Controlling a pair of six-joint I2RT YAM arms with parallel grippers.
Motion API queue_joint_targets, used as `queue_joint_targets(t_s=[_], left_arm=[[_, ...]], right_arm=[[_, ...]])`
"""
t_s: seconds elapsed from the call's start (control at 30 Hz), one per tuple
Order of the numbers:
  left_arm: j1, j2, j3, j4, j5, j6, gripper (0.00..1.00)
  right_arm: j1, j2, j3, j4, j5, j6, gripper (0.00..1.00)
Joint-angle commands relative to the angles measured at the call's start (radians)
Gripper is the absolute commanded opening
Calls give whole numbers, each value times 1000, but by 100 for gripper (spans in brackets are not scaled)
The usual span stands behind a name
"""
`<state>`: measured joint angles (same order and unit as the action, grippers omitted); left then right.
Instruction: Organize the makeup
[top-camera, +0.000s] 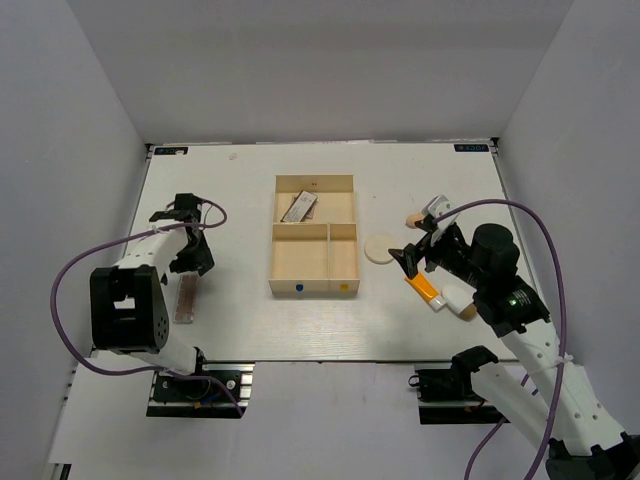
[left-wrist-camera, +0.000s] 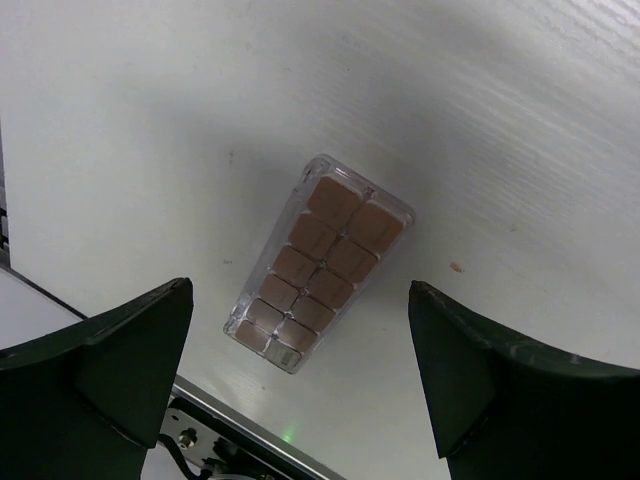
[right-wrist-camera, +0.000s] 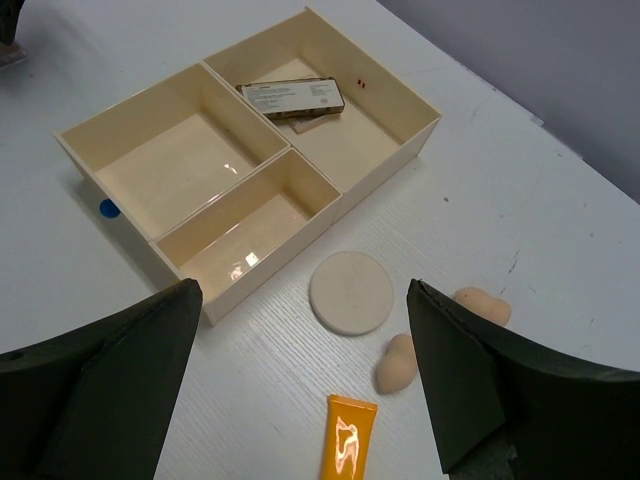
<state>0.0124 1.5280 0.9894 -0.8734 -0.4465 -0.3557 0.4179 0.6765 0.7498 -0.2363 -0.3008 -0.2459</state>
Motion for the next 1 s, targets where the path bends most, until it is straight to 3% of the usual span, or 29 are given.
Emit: queue_joint_targets(t_s=[0.0,0.67,0.97], left_arm=[[20,-8,-6,2,64,80,98],[58,150,-51,79,175,141,97],[58,231,-37,79,287,162,72]], right_arm=[[13,-12,10,26,-14,3,89],[16,-35,6,28,2,5,89],[16,-38,3,31,6,4,89]])
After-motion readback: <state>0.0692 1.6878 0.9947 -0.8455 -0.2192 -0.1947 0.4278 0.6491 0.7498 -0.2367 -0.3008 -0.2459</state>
